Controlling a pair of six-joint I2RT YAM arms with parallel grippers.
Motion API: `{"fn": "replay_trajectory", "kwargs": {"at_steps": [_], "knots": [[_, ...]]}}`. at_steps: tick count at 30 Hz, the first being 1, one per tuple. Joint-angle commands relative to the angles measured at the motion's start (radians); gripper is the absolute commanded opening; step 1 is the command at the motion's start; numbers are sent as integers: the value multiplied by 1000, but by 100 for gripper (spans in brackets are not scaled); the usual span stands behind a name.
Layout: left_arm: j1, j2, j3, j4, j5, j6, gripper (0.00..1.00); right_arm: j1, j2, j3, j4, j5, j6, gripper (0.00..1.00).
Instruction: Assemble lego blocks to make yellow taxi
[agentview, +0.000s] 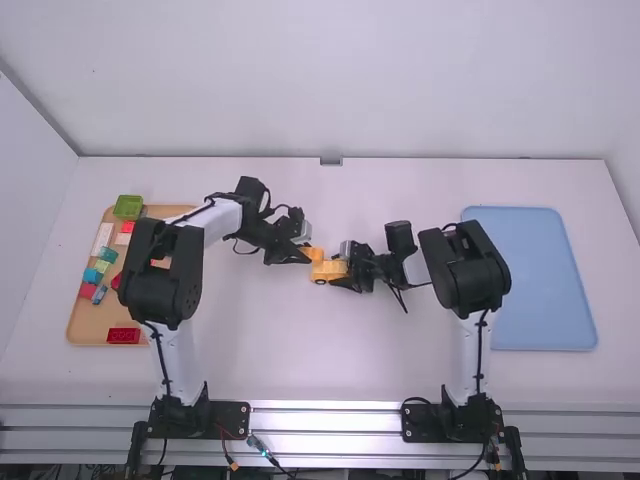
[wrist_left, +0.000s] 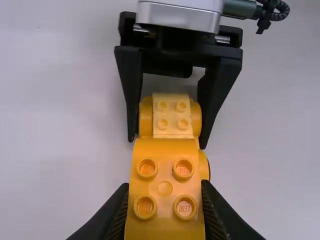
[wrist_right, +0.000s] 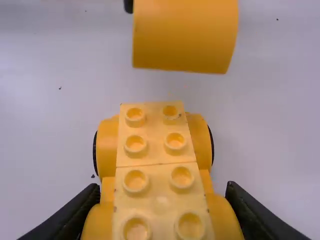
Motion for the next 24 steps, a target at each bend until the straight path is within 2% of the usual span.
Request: {"fn": "replay_trajectory", "kwargs": {"at_steps": [1,5,13,19,24], "knots": [[-32,-34,-11,2,-33,-47,8,0,14,13,-9,-10,-18,52],[-45,-58,-32,39,-56,-85,7,2,14,13,-10,-11,-17,50],[-60,-124,-180,299,-76,-235,5,0,14,13,-13,-11,-13,50],[-64,-143,-276,448,38,-232,2,2,14,13,-13,-11,-13,51],[-71,-136,-280,470,86,-233,2,5,14,13,-13,-15,-13,51]]}}
